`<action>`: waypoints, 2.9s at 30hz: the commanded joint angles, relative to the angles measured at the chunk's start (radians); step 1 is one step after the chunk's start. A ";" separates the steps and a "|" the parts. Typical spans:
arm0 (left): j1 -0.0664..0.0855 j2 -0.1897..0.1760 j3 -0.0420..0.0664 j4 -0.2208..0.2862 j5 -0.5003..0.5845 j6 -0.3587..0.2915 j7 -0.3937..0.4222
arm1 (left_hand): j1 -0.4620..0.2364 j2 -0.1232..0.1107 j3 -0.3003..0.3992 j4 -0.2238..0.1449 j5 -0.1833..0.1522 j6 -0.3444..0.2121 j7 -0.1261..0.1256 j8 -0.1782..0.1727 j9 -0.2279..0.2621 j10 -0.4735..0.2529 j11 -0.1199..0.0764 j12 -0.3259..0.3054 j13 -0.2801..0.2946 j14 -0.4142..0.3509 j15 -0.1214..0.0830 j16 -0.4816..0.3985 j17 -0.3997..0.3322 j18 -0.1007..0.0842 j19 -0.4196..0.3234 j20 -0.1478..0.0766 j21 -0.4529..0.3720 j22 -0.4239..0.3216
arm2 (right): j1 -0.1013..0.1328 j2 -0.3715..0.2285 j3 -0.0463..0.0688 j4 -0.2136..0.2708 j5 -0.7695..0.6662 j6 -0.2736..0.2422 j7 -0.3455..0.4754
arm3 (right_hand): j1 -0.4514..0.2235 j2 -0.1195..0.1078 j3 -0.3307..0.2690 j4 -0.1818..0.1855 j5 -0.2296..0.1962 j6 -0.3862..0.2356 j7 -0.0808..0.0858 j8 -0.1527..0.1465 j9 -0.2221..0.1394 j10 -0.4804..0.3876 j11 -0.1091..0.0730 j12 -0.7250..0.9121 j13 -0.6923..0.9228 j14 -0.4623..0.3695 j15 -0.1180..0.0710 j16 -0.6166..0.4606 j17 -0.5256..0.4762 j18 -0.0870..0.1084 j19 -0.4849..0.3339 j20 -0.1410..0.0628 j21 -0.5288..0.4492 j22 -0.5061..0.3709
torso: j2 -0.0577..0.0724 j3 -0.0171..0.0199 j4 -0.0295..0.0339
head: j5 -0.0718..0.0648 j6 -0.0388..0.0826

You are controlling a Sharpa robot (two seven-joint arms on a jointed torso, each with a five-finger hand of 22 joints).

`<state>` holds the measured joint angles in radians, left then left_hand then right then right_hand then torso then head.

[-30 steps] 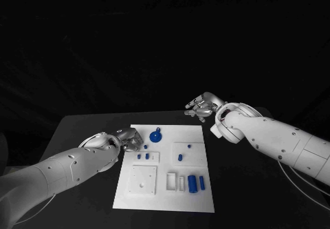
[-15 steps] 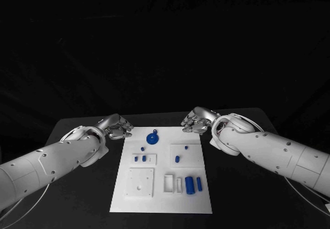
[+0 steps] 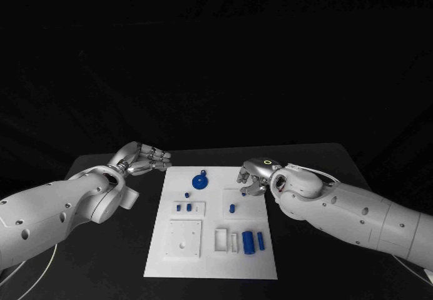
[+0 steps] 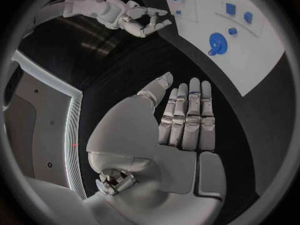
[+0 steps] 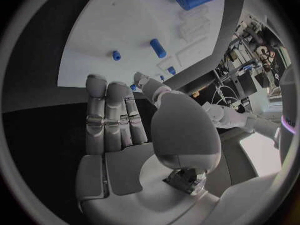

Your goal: Assemble the parts on the task board

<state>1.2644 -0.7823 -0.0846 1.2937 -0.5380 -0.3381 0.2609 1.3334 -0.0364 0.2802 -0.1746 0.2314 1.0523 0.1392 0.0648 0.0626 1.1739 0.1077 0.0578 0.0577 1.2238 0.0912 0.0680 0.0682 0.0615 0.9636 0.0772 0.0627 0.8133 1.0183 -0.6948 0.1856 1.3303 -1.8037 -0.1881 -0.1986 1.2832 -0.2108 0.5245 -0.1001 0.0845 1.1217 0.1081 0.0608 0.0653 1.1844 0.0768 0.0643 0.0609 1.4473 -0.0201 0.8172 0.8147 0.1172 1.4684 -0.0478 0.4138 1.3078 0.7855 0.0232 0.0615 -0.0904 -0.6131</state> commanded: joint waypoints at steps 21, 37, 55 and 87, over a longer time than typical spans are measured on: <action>0.003 -0.070 0.003 0.153 0.176 0.086 0.058 | 0.014 0.037 -0.131 -0.084 -0.113 -0.018 -0.003 -0.001 0.000 -0.054 0.018 0.000 0.001 -0.172 0.050 -0.007 -0.004 0.016 0.018 0.051 0.007 -0.543 | -0.019 0.069 -0.059 -0.078 -0.177 0.012 -0.101 | -0.004 -0.039 0.070 0.011 -0.027 -0.005 0.004 0.002 -0.001 -0.014 0.002 -0.004 -0.001 -0.005 0.006 0.034 -0.063 0.023 0.041 0.013 -0.015 0.030 | -0.001 -0.0059 0.0047 | 0.005 -0.010; 0.003 -0.066 0.003 0.151 0.183 0.086 0.057 | 0.011 0.041 -0.134 -0.082 -0.105 -0.016 0.006 0.000 0.000 -0.059 0.027 0.001 0.001 -0.165 0.057 -0.008 -0.005 0.020 0.033 0.054 0.012 -0.605 | -0.031 0.099 -0.064 -0.132 -0.170 0.020 -0.088 | -0.002 -0.006 0.141 -0.018 -0.024 0.043 -0.003 0.002 0.001 0.055 -0.016 -0.004 0.000 -0.009 -0.008 0.041 -0.067 0.016 0.039 -0.001 -0.001 0.043 | -0.003 -0.0043 0.0035 | 0.008 -0.016; 0.003 -0.064 0.003 0.148 0.187 0.086 0.053 | 0.008 0.045 -0.129 -0.078 -0.096 -0.016 0.006 0.000 0.001 -0.060 0.028 0.001 0.001 -0.166 0.058 -0.008 -0.005 0.021 0.035 0.055 0.013 -0.615 | -0.035 0.113 -0.067 -0.152 -0.188 0.010 -0.089 | 0.005 0.051 0.135 -0.075 -0.020 0.124 -0.022 0.005 0.004 0.138 -0.043 -0.003 0.002 -0.012 -0.031 0.043 -0.061 0.001 0.034 -0.021 0.036 0.054 | -0.003 -0.0052 0.0026 | 0.009 -0.020; 0.003 -0.062 0.003 0.113 0.197 0.096 0.047 | 0.006 0.043 -0.118 -0.081 -0.092 -0.016 0.006 0.000 0.001 -0.062 0.029 0.001 0.001 -0.167 0.058 -0.008 -0.005 0.022 0.037 0.054 0.016 -0.625 | -0.037 0.058 -0.015 -0.041 -0.149 -0.106 -0.090 | 0.007 0.065 0.135 -0.113 -0.025 0.188 -0.039 0.003 0.008 0.202 -0.062 -0.003 0.004 -0.007 -0.051 0.031 -0.049 -0.025 0.030 -0.046 0.140 0.068 | -0.004 -0.0035 0.0001 | 0.010 -0.014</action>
<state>1.2662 -0.8466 -0.0825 1.4084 -0.3516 -0.2566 0.3005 1.3402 -0.0033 0.1553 -0.2554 0.1356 1.0376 0.1391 0.0648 0.0627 1.1149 0.1307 0.0579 0.0576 1.0573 0.1431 0.0649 0.0646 0.0776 0.9935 0.1320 0.0750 0.1895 0.9816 -0.6313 0.1662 1.2746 -1.9812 -0.2867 -0.3011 1.2929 -0.1502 0.6562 -0.2131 0.0648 1.3049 0.0680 0.0616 0.0739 1.3728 0.0211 0.0580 0.0658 1.4383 -0.0642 0.8537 0.7637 0.0924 1.4649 -0.0876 0.5478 1.3074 0.7811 0.0189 0.0611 -0.0806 -0.6276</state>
